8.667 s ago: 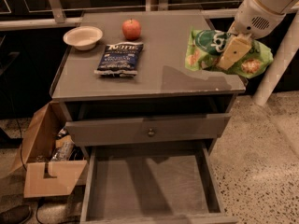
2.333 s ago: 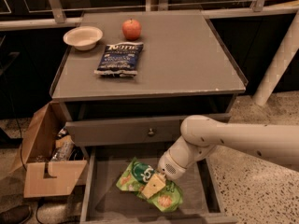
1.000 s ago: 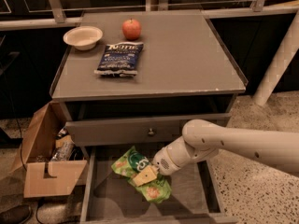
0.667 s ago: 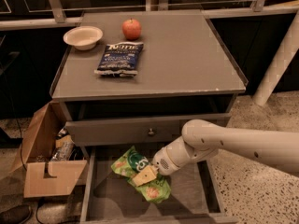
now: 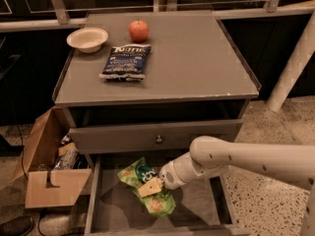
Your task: Place green rice chip bag into middle drawer
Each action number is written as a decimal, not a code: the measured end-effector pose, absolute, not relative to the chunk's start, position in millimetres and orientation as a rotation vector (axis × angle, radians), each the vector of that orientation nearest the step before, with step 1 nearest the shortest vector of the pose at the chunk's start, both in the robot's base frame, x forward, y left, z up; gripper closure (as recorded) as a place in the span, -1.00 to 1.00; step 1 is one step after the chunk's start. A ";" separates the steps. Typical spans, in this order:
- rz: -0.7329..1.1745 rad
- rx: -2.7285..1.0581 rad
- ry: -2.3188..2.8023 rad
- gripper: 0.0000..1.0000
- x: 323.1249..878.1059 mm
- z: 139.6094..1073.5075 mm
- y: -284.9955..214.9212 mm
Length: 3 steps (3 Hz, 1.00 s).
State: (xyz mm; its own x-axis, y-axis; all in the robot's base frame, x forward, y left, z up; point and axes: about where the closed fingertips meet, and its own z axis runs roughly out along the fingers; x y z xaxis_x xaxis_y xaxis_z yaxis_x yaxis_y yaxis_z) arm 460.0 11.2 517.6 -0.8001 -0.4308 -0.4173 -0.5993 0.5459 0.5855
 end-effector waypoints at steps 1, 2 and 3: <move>1.084 -0.811 2.576 1.00 462.3 504.4 12.0; 1.073 -0.760 2.617 1.00 463.3 484.0 12.9; 1.064 -0.734 2.641 1.00 465.0 472.4 12.4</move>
Offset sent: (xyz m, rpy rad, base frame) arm 0.0044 0.0003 -0.0450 -0.0350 0.0523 -0.0999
